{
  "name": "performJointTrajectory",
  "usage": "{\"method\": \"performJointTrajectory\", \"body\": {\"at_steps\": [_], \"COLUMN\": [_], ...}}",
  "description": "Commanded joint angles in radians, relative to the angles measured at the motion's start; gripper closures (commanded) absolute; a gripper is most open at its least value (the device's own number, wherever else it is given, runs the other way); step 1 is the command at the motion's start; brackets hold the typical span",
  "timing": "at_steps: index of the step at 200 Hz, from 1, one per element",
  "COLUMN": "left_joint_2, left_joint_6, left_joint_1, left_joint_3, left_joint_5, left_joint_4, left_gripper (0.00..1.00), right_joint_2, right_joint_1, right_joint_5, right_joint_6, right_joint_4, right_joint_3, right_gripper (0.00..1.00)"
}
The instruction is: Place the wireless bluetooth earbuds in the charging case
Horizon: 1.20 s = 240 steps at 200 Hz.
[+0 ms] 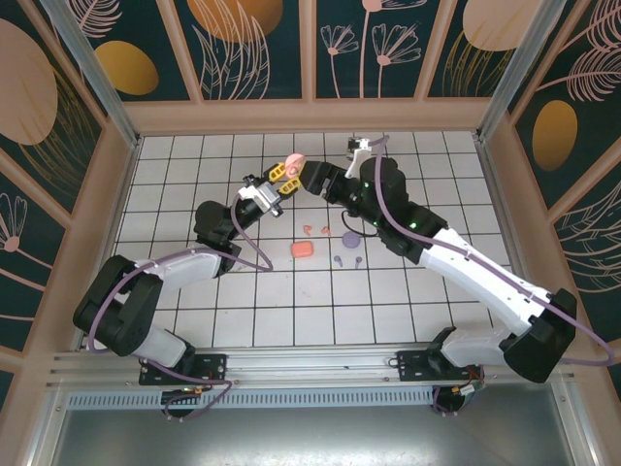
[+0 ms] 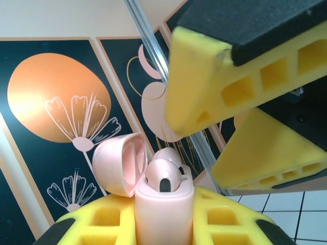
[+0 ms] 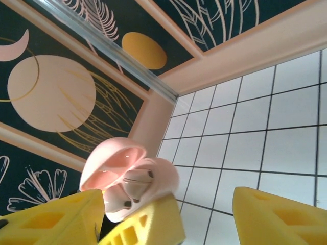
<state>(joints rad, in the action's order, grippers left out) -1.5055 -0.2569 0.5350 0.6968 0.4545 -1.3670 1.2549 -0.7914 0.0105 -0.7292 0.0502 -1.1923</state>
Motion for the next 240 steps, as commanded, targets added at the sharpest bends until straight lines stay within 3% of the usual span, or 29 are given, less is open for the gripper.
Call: {"method": "performJointTrajectory", "body": {"at_steps": [1,35,77,111,142,168,209,240], "left_joint_2": [-0.01,-0.023,-0.027,-0.015,-0.005,-0.004,-0.011,-0.031], "left_joint_6": [0.073,0.161,0.231,0.242,0.241,0.24,0.241,0.3], "left_joint_1": [0.0,0.0,0.0,0.0,0.0,0.0,0.0,0.0], "left_joint_3": [0.002,-0.022,-0.036,-0.049,-0.047,-0.034,0.004,0.014], "left_joint_5": [-0.008,0.025,0.123,0.159,0.16,0.146,0.104,0.094], "left_joint_4": [-0.073,-0.081,-0.005,0.037,0.069,0.092,0.158,0.154], "left_gripper": [1.0,1.0,1.0,1.0,1.0,1.0,1.0,1.0], "right_joint_2": [-0.046,0.002,0.187,0.385,0.501,0.504,0.337,0.165], "right_joint_1": [0.027,0.108,0.178,0.193,0.183,0.152,0.075,0.108], "right_joint_5": [0.022,-0.046,-0.149,-0.248,-0.316,-0.315,-0.264,-0.141], "right_joint_6": [0.027,0.066,0.168,0.228,0.25,0.267,0.245,0.146], "right_joint_4": [0.078,0.198,0.368,0.482,0.553,0.593,0.58,0.499], "right_joint_3": [-0.063,-0.167,-0.397,-0.603,-0.708,-0.691,-0.486,-0.305], "right_gripper": [0.33,0.4,0.84,1.0,1.0,1.0,1.0,1.0]}}
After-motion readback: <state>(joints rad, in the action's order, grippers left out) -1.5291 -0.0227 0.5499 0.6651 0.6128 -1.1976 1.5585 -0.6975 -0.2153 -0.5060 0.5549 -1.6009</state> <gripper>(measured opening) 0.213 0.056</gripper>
